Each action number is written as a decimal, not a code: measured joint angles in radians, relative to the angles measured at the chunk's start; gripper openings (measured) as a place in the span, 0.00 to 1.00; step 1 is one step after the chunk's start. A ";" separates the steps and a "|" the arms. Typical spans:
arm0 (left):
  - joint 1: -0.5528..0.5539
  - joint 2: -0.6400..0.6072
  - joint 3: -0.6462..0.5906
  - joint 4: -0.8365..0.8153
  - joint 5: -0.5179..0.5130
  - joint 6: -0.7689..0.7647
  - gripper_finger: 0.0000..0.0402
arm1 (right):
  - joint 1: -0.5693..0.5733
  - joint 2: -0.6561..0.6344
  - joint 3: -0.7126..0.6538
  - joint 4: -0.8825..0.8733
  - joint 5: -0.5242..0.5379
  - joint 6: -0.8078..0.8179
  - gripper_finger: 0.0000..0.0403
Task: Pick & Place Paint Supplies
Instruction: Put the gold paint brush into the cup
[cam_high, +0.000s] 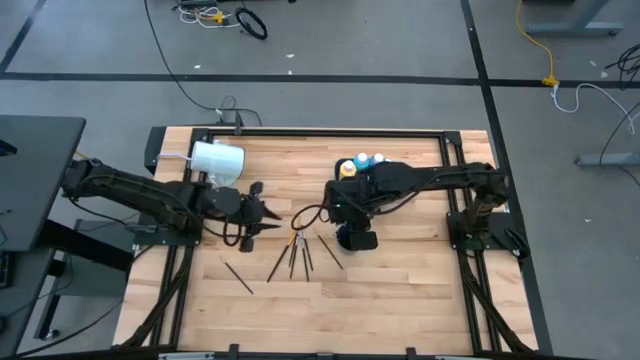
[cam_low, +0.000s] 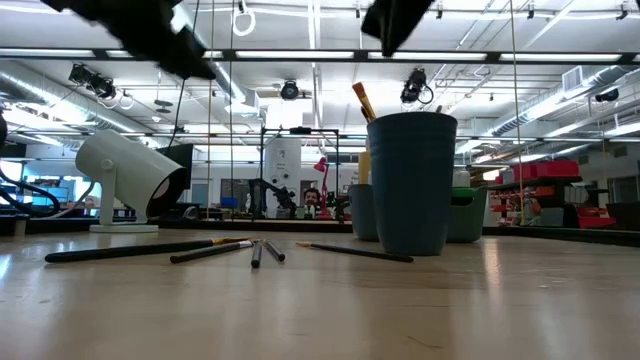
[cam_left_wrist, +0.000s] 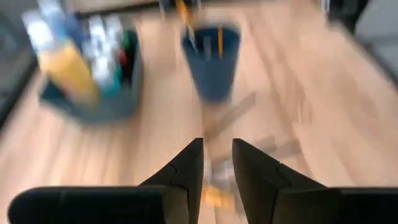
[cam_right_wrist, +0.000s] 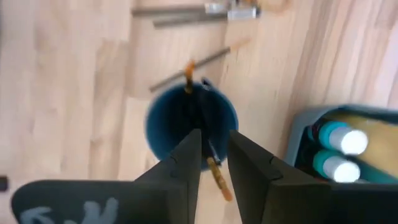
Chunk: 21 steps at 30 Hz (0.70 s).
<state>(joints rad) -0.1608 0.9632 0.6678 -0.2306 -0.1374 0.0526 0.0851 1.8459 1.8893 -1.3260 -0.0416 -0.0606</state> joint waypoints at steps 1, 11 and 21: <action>0.000 -0.021 0.000 -0.074 0.000 -0.018 0.24 | 0.008 -0.016 0.000 0.022 0.000 0.005 0.20; -0.056 -0.127 0.000 -0.574 0.082 -0.448 0.27 | 0.080 -0.150 -0.264 0.509 -0.003 -0.010 0.20; -0.285 -0.040 -0.085 -0.718 0.085 -0.543 0.27 | 0.132 -0.187 -0.640 0.989 -0.008 0.173 0.20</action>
<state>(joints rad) -0.4462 0.9234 0.5830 -0.9485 -0.0521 -0.4908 0.2171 1.6588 1.2496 -0.3374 -0.0498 0.1126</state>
